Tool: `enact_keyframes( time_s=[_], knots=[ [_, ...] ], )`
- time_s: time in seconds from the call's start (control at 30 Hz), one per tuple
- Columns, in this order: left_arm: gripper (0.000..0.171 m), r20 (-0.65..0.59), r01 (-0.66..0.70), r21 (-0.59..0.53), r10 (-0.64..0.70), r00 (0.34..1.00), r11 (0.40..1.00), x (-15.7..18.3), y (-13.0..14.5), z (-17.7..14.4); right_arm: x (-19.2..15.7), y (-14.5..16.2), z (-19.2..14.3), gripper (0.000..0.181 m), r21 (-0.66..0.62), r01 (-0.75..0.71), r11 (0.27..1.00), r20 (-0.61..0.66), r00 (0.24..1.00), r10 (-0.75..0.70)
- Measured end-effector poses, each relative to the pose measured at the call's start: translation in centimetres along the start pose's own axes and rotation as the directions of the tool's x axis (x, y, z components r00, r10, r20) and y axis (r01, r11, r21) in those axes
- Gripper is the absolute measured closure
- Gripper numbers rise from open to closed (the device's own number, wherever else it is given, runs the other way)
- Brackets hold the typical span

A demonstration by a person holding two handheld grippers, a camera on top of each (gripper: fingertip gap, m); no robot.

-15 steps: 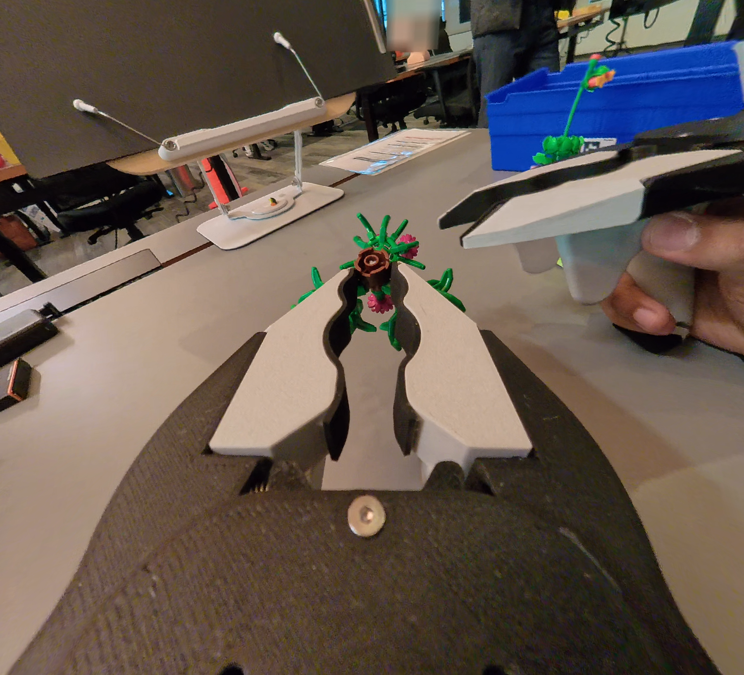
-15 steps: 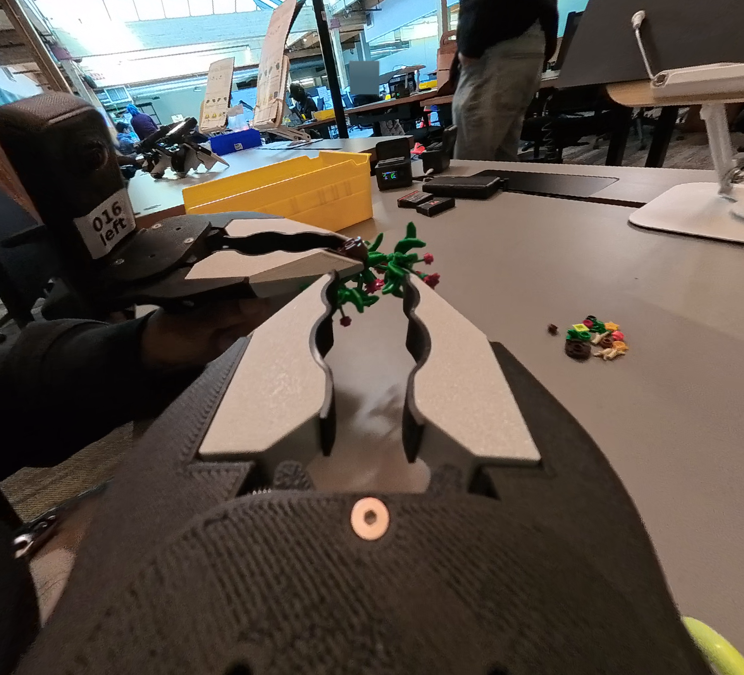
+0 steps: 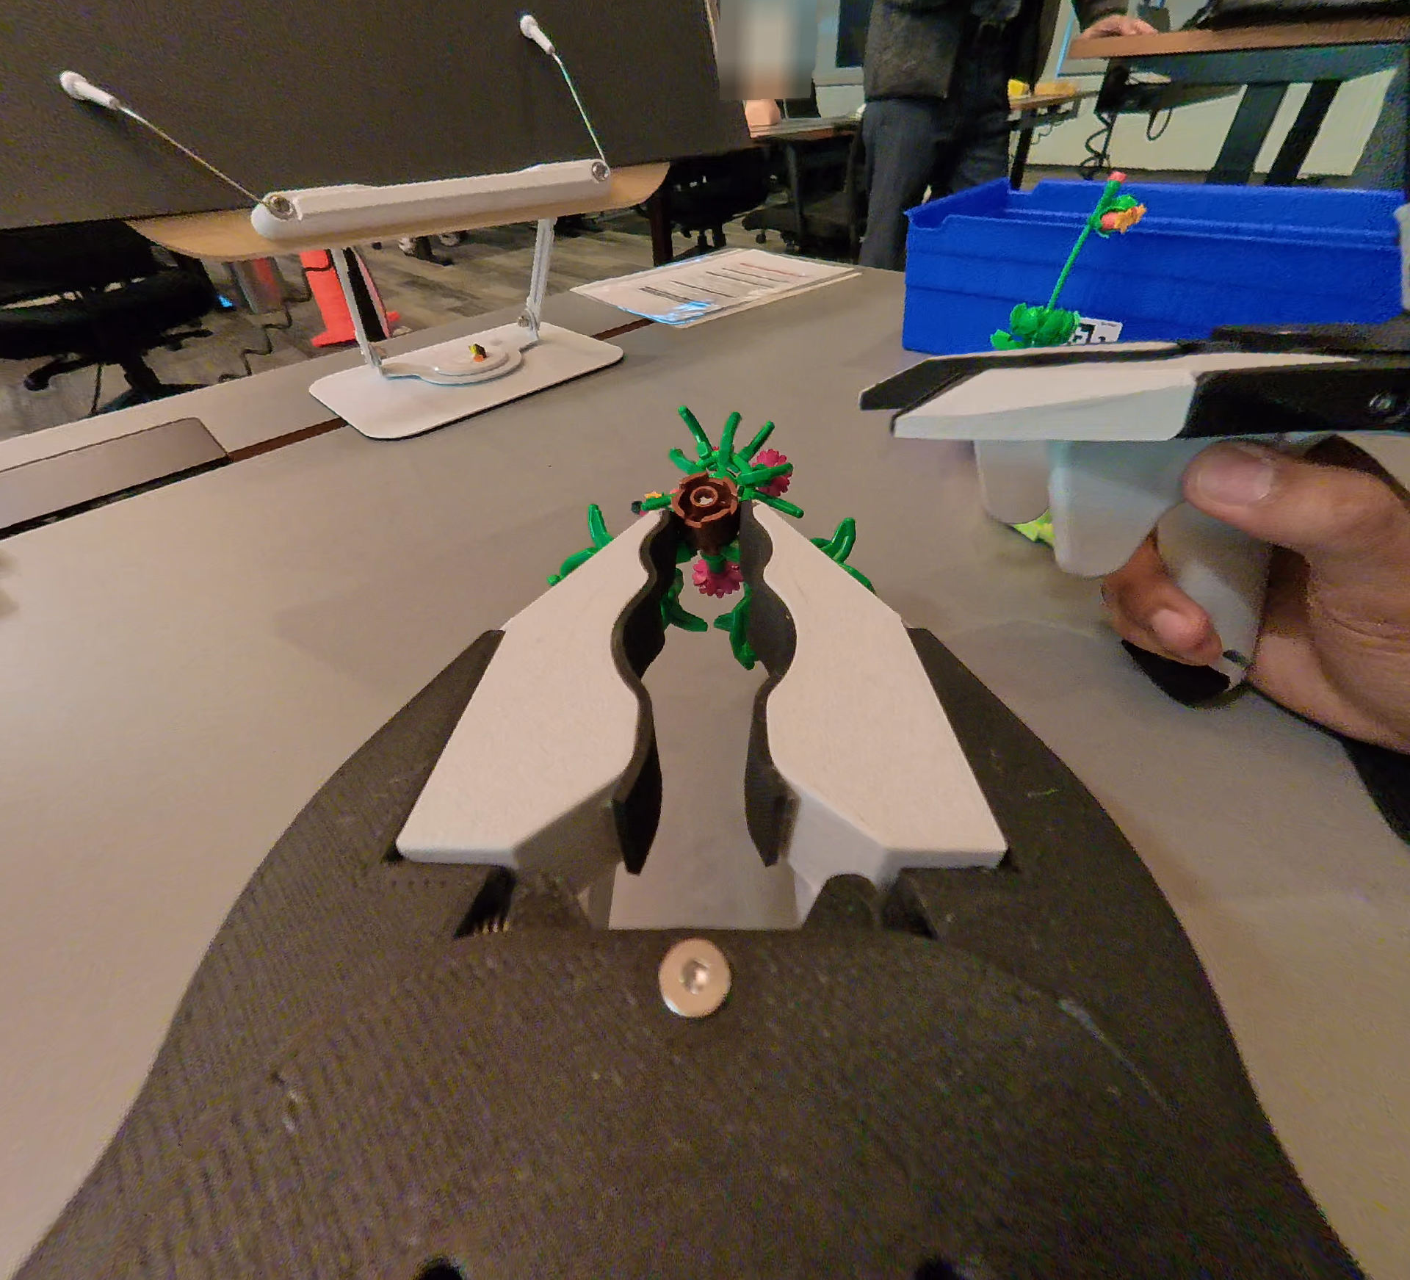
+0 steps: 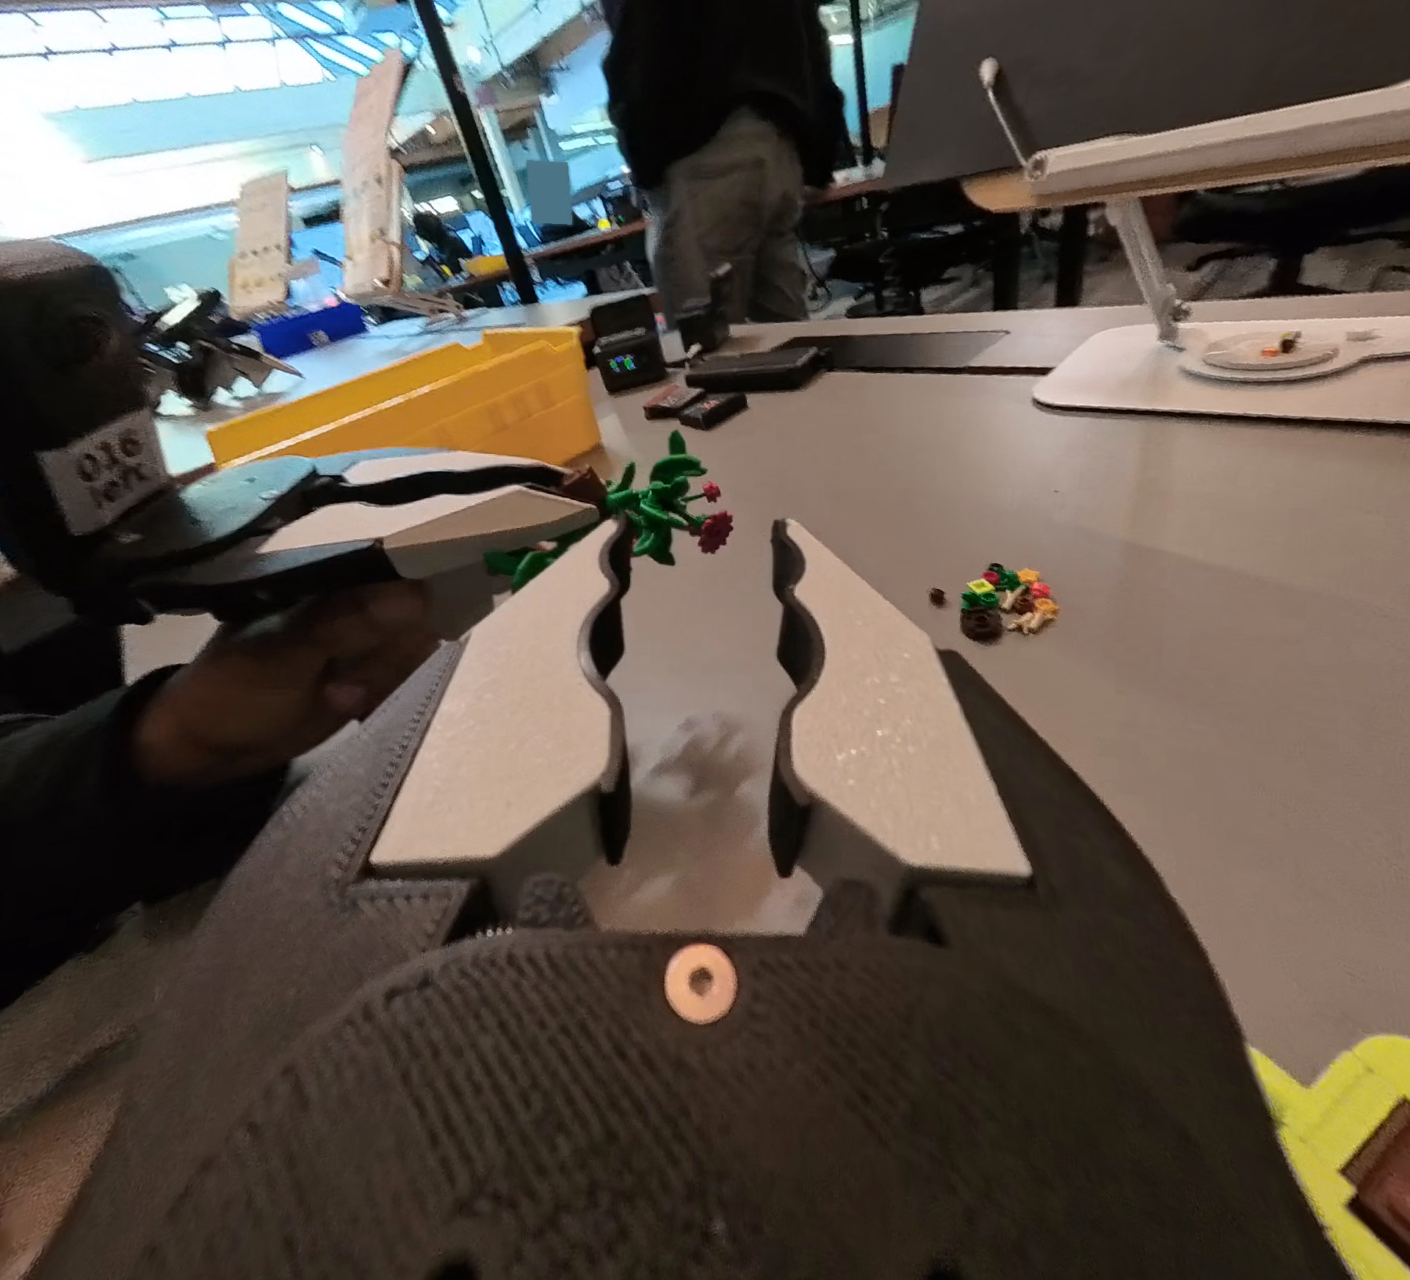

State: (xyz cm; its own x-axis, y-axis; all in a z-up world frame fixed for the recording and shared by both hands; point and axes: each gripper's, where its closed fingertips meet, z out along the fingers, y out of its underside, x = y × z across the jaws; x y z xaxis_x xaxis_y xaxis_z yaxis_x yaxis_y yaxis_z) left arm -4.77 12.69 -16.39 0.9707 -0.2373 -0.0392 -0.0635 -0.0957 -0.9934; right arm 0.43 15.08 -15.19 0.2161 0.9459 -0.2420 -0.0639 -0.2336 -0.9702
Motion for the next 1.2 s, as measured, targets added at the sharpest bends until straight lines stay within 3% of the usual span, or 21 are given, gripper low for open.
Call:
enact_keyframes(
  time_s=[0.27,0.4,0.63,1.2],
  knots=[
    [0.159,0.056,-0.021,0.048,0.019,0.998,0.999,-0.3,-0.4,-2.0,-0.6,1.8,1.2,0.148,-0.124,0.127,0.984,-0.069,0.988,-0.136],
    [0.160,0.075,0.030,0.078,-0.036,0.997,0.997,-0.8,-0.6,-3.5,-0.5,1.1,0.6,0.145,-0.071,0.178,0.981,-0.123,0.975,-0.186],
    [0.160,0.081,0.034,0.081,-0.040,0.996,0.996,-0.4,-0.5,-4.4,-0.4,0.6,-0.6,0.141,-0.026,0.123,0.992,-0.137,0.983,-0.125],
    [0.160,0.066,0.079,0.080,-0.085,0.994,0.994,-0.7,-0.5,-4.4,-1.0,0.9,-0.4,0.141,-0.049,0.169,0.984,-0.124,0.977,-0.174]
  ],
)
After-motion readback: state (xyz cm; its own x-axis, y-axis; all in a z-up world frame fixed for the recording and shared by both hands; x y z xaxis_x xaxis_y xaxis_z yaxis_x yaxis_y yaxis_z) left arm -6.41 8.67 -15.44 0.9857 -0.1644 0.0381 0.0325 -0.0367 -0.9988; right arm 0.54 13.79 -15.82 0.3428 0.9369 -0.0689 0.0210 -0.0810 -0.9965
